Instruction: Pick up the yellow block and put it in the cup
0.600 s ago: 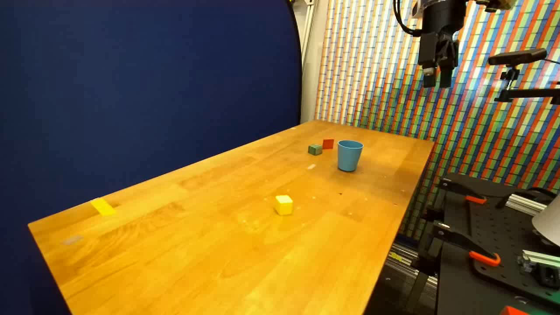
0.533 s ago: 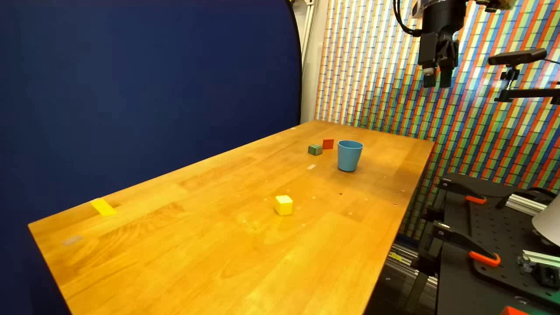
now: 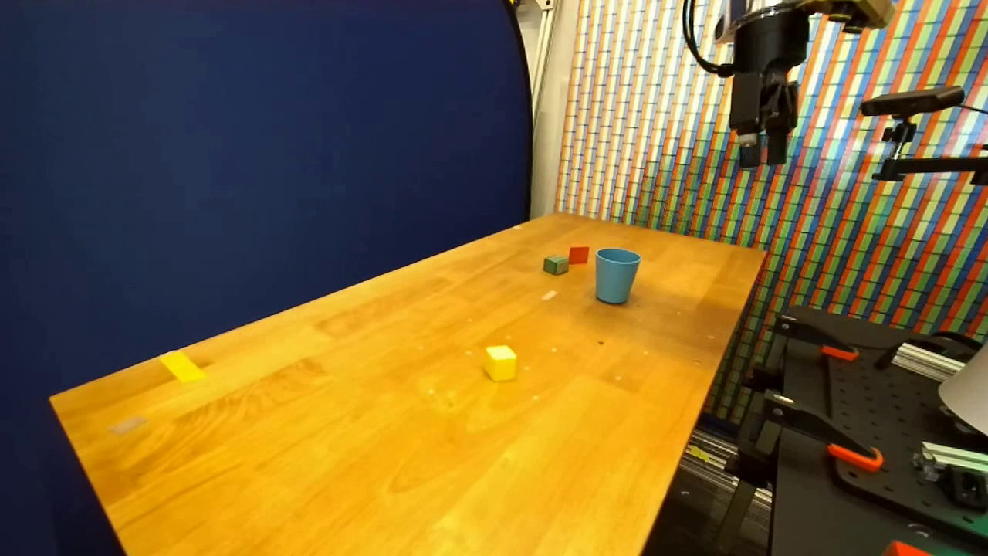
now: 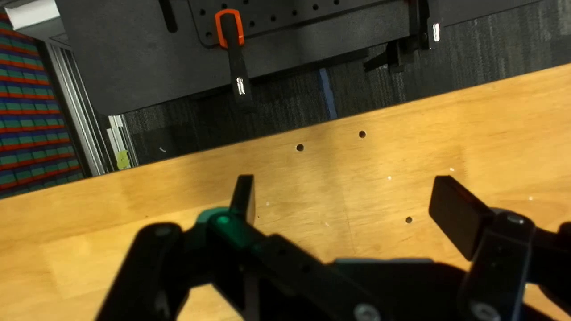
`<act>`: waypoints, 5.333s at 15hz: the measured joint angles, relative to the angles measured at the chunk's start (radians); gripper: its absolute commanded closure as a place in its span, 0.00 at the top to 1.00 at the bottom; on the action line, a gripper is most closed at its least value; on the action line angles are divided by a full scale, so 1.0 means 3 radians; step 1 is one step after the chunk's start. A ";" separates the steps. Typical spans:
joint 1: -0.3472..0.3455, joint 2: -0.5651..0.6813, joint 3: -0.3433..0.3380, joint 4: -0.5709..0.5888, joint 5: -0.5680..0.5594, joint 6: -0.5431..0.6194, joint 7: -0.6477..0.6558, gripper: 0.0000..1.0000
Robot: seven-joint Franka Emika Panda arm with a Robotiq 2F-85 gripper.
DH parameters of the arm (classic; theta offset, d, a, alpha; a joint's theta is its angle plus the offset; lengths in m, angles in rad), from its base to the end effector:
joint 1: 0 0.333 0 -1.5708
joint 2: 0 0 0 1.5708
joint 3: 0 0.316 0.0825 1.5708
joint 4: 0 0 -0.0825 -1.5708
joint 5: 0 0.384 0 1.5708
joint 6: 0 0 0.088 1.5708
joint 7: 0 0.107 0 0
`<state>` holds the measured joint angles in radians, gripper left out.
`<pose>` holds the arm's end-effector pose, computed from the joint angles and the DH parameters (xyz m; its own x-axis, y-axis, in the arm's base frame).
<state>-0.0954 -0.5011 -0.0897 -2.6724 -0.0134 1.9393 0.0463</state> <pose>0.3394 -0.0625 0.3758 0.9520 -0.1994 -0.2324 -0.2100 -0.9775 -0.0213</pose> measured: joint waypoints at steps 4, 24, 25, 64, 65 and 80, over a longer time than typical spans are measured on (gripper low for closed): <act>0.0349 0.0746 0.0293 0.0078 0.0068 0.0510 -0.0011 1.00; 0.1031 0.4024 0.0738 0.2736 -0.0310 0.1059 -0.0172 1.00; 0.1031 0.4046 0.0741 0.2793 -0.0307 0.1015 -0.0176 1.00; 0.0561 0.2997 -0.0132 0.2086 -0.0608 0.0894 0.0695 0.19; 0.0503 0.2910 -0.0168 0.2026 -0.0609 0.0895 0.0727 0.19; 0.0356 0.2682 -0.0177 0.1497 -0.0313 0.1027 0.0913 0.98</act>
<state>0.0115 0.3035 -0.1427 -2.2232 -0.1073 2.2473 0.3201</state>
